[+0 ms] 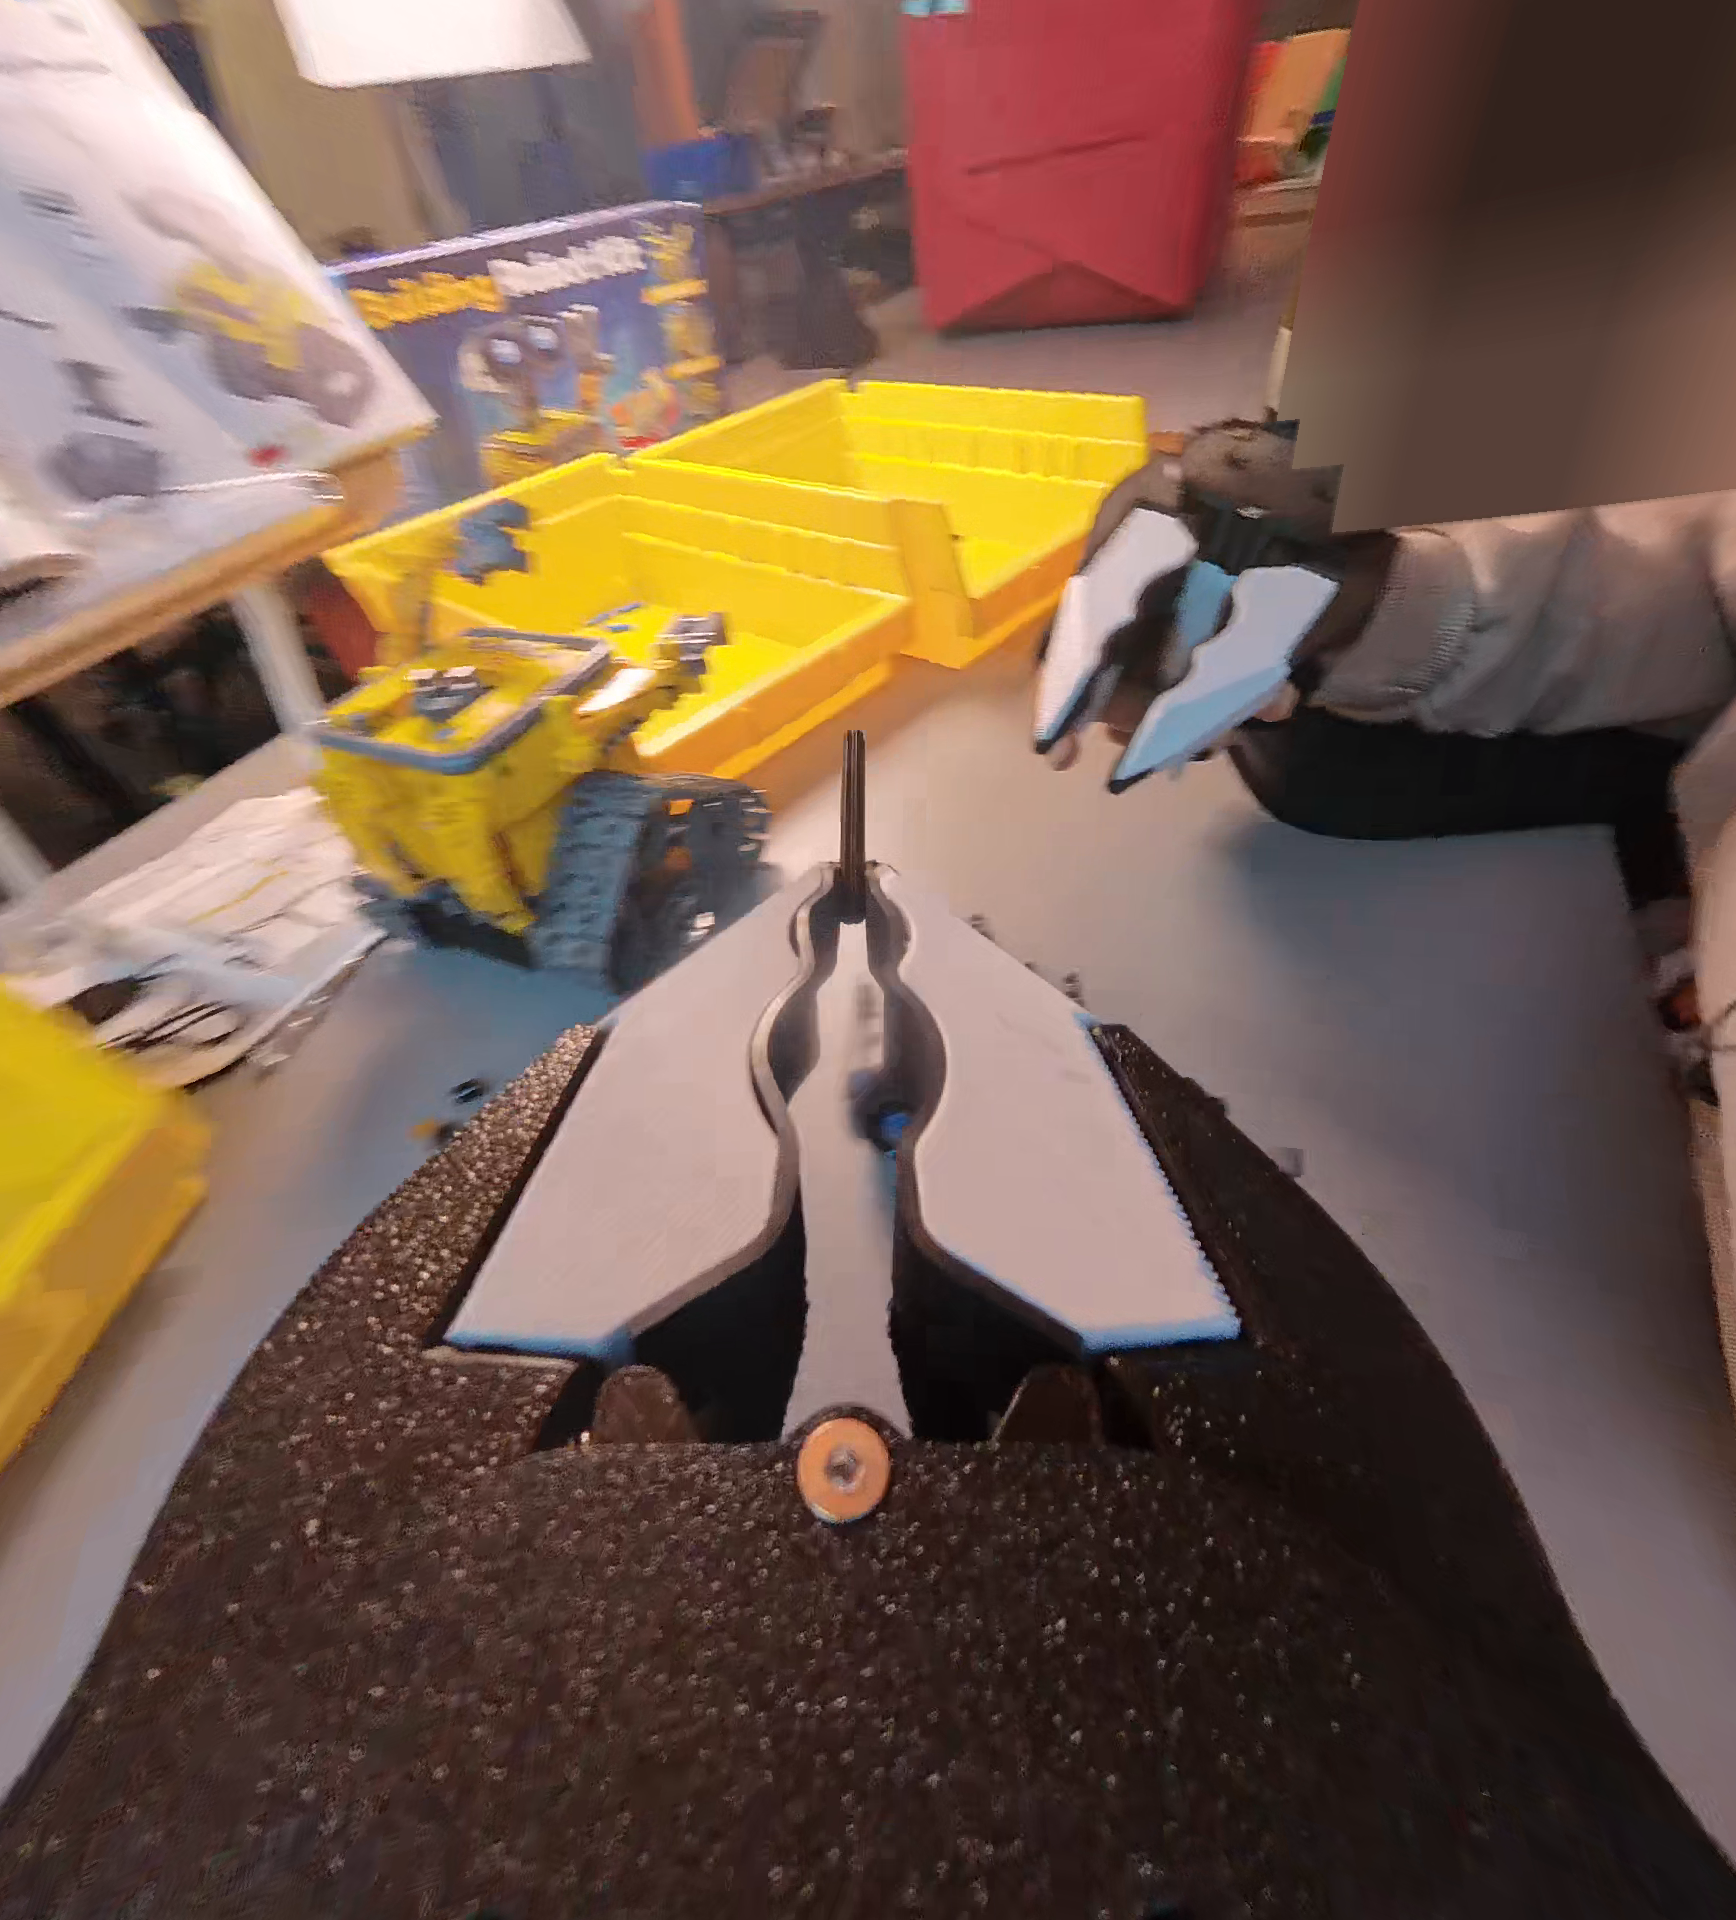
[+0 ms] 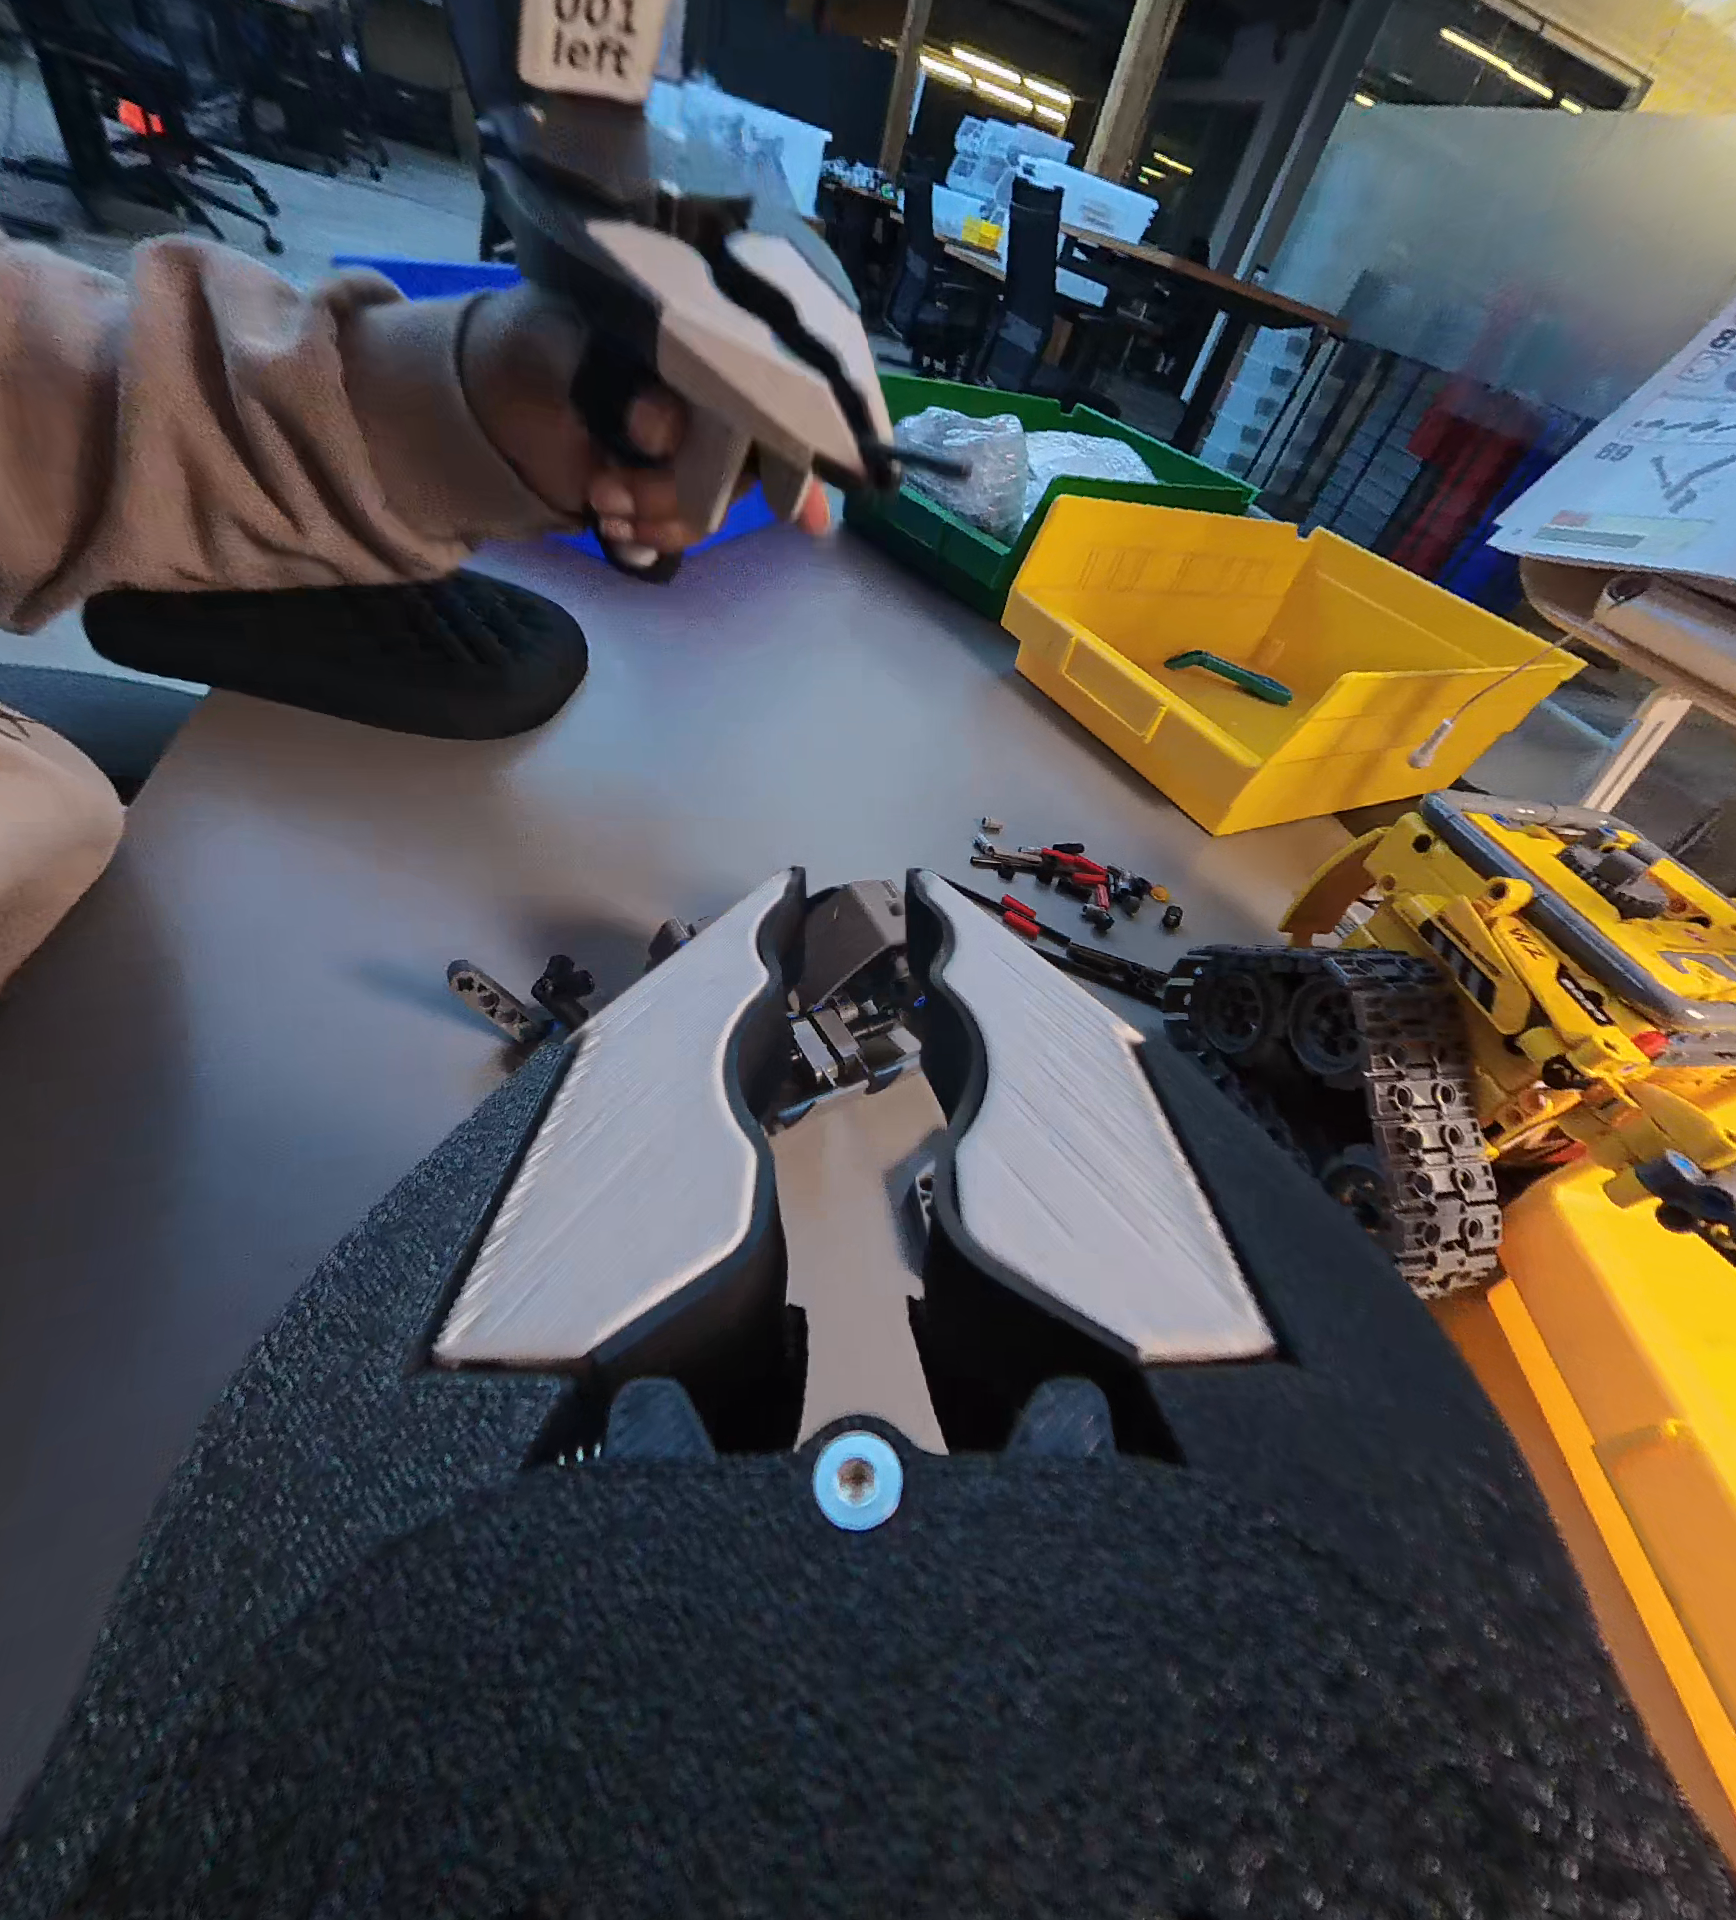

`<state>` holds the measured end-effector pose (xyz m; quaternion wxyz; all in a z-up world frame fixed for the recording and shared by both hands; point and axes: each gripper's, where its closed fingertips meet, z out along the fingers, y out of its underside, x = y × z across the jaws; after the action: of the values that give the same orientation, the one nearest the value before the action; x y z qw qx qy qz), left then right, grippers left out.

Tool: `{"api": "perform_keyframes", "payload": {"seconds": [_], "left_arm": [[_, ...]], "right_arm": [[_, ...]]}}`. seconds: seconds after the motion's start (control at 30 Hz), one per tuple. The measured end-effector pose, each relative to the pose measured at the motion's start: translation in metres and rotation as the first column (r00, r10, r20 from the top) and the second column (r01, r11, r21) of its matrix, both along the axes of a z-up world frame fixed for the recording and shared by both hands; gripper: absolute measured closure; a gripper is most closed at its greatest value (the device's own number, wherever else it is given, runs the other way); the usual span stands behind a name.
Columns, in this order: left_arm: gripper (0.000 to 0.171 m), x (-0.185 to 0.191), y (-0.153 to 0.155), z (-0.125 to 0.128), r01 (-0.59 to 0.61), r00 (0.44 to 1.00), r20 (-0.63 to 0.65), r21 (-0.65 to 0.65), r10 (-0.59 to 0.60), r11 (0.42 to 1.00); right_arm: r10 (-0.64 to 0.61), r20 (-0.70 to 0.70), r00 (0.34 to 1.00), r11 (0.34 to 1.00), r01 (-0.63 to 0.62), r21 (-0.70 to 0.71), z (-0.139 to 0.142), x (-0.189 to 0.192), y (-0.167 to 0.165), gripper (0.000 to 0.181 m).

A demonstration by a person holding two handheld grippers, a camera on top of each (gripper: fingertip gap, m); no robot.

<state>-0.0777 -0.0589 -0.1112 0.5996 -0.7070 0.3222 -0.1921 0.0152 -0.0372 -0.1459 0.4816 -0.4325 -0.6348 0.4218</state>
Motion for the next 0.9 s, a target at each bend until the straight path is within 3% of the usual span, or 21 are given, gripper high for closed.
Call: {"api": "perform_keyframes", "payload": {"seconds": [0.07, 0.13, 0.2, 0.23, 0.27, 0.3, 0.37, 0.47, 0.6, 0.7, 0.8, 0.9], "left_arm": [[0.169, -0.052, -0.009, 0.021, -0.191, 0.981, -0.035, 0.040, 0.193, 0.981], [0.169, -0.121, -0.032, 0.038, -0.396, 0.911, -0.104, 0.052, 0.399, 0.917], [0.168, -0.201, -0.069, 0.039, -0.587, 0.785, -0.247, -0.005, 0.568, 0.810], [0.169, -0.244, -0.092, 0.036, -0.678, 0.692, -0.346, -0.008, 0.634, 0.735], [0.169, -0.284, -0.117, 0.026, -0.744, 0.609, -0.445, -0.036, 0.656, 0.667], [0.168, -0.317, -0.142, 0.009, -0.794, 0.565, -0.518, -0.127, 0.642, 0.595], [0.168, -0.359, -0.187, -0.032, -0.821, 0.565, -0.602, -0.340, 0.565, 0.459], [0.168, -0.394, -0.232, -0.082, -0.842, 0.537, -0.731, -0.434, 0.422, 0.319], [0.168, -0.393, -0.249, -0.121, -0.827, 0.547, -0.806, -0.477, 0.227, 0.297], [0.158, -0.394, -0.242, -0.124, -0.829, 0.533, -0.818, -0.454, 0.216, 0.326], [0.144, -0.400, -0.231, -0.100, -0.857, 0.493, -0.806, -0.385, 0.328, 0.342], [0.135, -0.394, -0.201, -0.049, -0.873, 0.451, -0.723, -0.234, 0.523, 0.428]], "right_arm": [[-0.009, 0.010, 1.000, 1.000, 0.009, 0.002, -0.002, 0.001, 0.002, 0.162], [-0.012, 0.036, 0.999, 1.000, 0.011, 0.009, -0.007, 0.001, 0.003, 0.162], [-0.004, 0.059, 0.998, 1.000, 0.003, 0.016, -0.012, 0.000, 0.001, 0.163], [-0.001, 0.074, 0.997, 1.000, 0.000, 0.018, -0.015, -0.001, 0.000, 0.162], [-0.001, 0.088, 0.996, 1.000, -0.001, 0.022, -0.018, -0.002, 0.000, 0.163], [0.001, 0.101, 0.995, 1.000, -0.003, 0.026, -0.021, -0.003, 0.000, 0.163], [0.003, 0.118, 0.993, 1.000, -0.007, 0.029, -0.025, -0.005, -0.001, 0.163], [-0.009, 0.132, 0.991, 1.000, 0.005, 0.030, -0.028, -0.006, 0.001, 0.163], [-0.045, 0.167, 0.985, 0.999, 0.042, 0.023, -0.037, -0.005, 0.009, 0.163], [-0.065, 0.193, 0.979, 0.998, 0.064, 0.011, -0.044, -0.003, 0.015, 0.163], [-0.068, 0.194, 0.979, 0.998, 0.070, 0.001, -0.045, -0.003, 0.017, 0.163], [-0.070, 0.195, 0.978, 0.997, 0.072, -0.006, -0.046, -0.004, 0.019, 0.163]]}}
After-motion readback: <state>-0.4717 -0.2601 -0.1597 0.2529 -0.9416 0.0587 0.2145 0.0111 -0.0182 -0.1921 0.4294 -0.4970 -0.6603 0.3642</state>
